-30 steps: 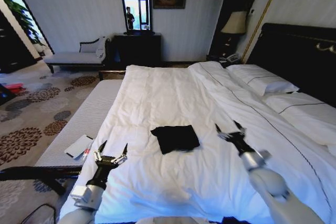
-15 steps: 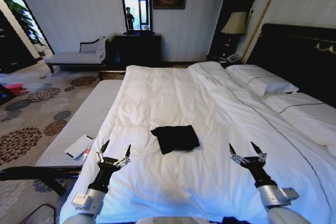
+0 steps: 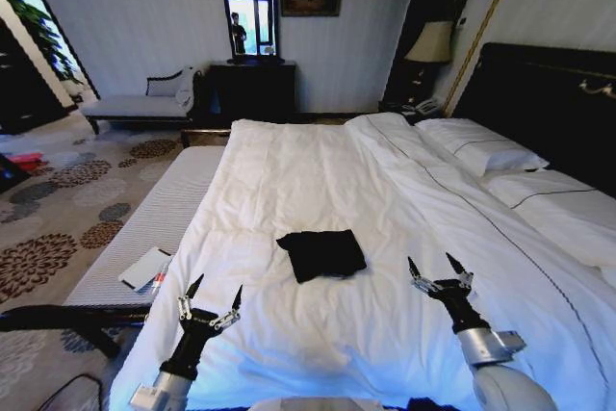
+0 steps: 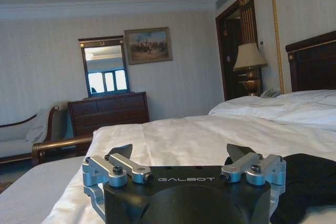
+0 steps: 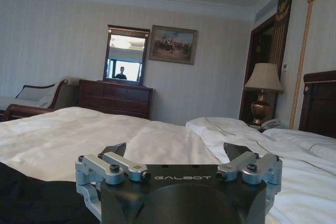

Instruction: Fold the clothes on the bed.

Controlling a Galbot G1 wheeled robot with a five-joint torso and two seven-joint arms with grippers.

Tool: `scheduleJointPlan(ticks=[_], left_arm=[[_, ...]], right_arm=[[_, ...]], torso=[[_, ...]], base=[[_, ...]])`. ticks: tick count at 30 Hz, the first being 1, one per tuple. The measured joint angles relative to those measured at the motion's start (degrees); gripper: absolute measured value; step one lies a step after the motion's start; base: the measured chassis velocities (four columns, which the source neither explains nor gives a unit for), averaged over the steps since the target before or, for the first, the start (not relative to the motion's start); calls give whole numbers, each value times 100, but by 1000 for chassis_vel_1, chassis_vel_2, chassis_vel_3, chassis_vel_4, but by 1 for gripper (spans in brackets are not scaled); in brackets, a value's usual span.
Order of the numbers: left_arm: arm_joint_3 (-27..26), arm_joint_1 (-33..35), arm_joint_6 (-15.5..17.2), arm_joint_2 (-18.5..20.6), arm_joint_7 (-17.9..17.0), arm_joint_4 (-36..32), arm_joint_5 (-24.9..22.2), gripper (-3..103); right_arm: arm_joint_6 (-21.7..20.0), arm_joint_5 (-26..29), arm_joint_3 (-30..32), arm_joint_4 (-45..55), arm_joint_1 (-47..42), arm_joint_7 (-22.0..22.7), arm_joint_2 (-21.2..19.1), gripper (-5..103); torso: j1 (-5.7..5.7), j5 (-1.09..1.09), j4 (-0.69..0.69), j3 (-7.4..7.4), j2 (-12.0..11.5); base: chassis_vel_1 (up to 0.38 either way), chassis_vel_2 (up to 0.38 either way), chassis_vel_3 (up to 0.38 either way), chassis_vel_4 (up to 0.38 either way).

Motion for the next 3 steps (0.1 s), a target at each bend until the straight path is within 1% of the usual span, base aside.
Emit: scheduleJointPlan(ticks=[3], left_arm=[[0, -4, 0, 0, -4, 0, 0, 100]], right_arm=[[-2, 0, -3, -3, 2, 1, -2, 100]], torso=[[0, 0, 0, 0, 0]], base=[[0, 0, 0, 0]])
